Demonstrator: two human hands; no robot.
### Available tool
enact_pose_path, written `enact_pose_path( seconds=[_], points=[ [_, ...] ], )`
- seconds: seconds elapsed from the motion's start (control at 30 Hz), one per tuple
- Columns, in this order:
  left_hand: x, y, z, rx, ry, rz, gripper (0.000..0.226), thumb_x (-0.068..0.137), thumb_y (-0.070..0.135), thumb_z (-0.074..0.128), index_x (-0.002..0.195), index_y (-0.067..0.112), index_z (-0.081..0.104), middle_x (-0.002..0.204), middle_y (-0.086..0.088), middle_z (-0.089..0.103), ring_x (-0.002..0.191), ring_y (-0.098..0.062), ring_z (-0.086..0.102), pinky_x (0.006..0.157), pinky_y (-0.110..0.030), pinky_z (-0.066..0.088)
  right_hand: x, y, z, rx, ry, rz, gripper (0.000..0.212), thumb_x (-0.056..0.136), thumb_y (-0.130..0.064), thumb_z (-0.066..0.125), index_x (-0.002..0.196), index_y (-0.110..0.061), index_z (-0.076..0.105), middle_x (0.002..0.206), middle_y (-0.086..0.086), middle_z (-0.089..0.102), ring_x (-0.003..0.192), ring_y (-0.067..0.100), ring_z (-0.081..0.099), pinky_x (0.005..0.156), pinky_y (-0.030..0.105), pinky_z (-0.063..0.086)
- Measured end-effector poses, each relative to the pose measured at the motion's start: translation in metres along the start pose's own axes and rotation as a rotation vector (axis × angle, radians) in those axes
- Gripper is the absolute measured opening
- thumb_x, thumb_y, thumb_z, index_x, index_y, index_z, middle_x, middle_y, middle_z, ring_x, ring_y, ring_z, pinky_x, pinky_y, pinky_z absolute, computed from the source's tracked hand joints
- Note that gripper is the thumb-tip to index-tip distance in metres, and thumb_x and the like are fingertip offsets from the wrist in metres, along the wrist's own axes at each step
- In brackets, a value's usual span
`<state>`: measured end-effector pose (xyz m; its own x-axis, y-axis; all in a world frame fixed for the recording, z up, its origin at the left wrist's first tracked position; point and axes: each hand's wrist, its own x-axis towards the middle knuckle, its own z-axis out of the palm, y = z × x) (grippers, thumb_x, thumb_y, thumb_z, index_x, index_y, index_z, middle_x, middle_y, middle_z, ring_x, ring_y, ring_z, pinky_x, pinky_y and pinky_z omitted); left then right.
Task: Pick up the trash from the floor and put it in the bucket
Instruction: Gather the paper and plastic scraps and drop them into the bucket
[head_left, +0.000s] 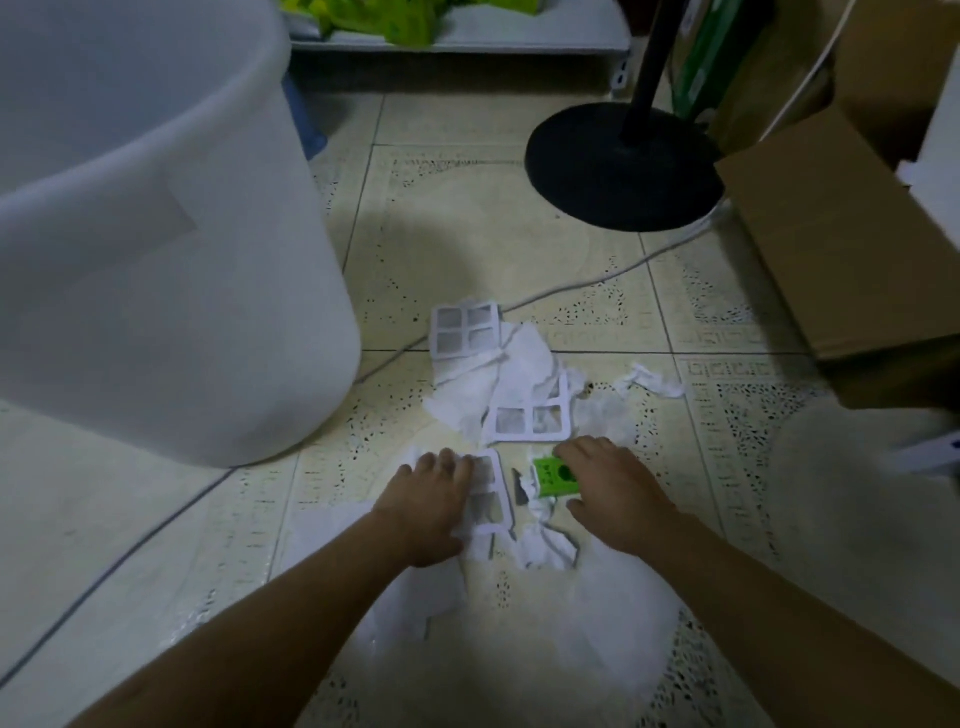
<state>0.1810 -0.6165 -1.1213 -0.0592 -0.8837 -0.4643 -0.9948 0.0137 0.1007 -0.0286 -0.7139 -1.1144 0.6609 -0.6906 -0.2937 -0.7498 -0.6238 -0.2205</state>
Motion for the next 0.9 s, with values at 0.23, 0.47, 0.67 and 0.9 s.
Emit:
enact_pose_path(
  seconds=[0.23, 0.47, 0.67, 0.9],
  points=[
    [0.005, -0.012, 0.002, -0.127, 0.048, -0.05, 0.111, 0.065, 0.063, 0.067, 0.149, 0.021, 0.008, 0.152, -0.009, 0.029, 0.13, -0.028, 0.036, 0.108, -0.04, 0.035, 0.007, -0.001, 0.01, -0.037, 0.033, 0.019, 0.06, 0.081, -0.008, 0.057, 0.137, -0.02, 0.038, 0.133, 0.003, 0.051, 0.118, 0.024, 0.045, 0.097, 0.036, 0.035],
    [0.003, -0.011, -0.006, -0.212, 0.161, -0.096, 0.05, 0.086, 0.045, 0.053, 0.129, 0.02, 0.046, 0.133, -0.005, 0.049, 0.106, -0.022, 0.055, 0.082, -0.03, 0.047, 0.003, 0.002, 0.011, -0.01, 0.084, 0.018, 0.042, 0.082, -0.023, 0.058, 0.122, -0.027, 0.049, 0.117, -0.004, 0.056, 0.108, 0.02, 0.047, 0.088, 0.032, 0.035],
    [-0.003, -0.007, -0.021, -0.141, 0.339, -0.115, 0.041, 0.097, 0.042, 0.028, 0.123, 0.023, 0.052, 0.113, -0.001, 0.061, 0.1, -0.021, 0.057, 0.084, -0.035, 0.042, -0.002, -0.012, -0.005, 0.157, 0.184, 0.028, 0.03, 0.078, -0.033, 0.062, 0.107, -0.028, 0.052, 0.103, -0.006, 0.059, 0.096, 0.017, 0.05, 0.075, 0.028, 0.033],
    [-0.006, -0.008, -0.058, -0.133, 0.478, -0.19, 0.031, 0.099, 0.035, 0.029, 0.115, 0.022, 0.052, 0.102, -0.003, 0.062, 0.075, -0.017, 0.051, 0.063, -0.03, 0.037, -0.002, -0.027, -0.036, 0.411, 0.259, 0.117, 0.029, 0.078, -0.028, 0.064, 0.094, -0.029, 0.04, 0.086, -0.005, 0.056, 0.074, 0.017, 0.054, 0.058, 0.031, 0.04]
  ],
)
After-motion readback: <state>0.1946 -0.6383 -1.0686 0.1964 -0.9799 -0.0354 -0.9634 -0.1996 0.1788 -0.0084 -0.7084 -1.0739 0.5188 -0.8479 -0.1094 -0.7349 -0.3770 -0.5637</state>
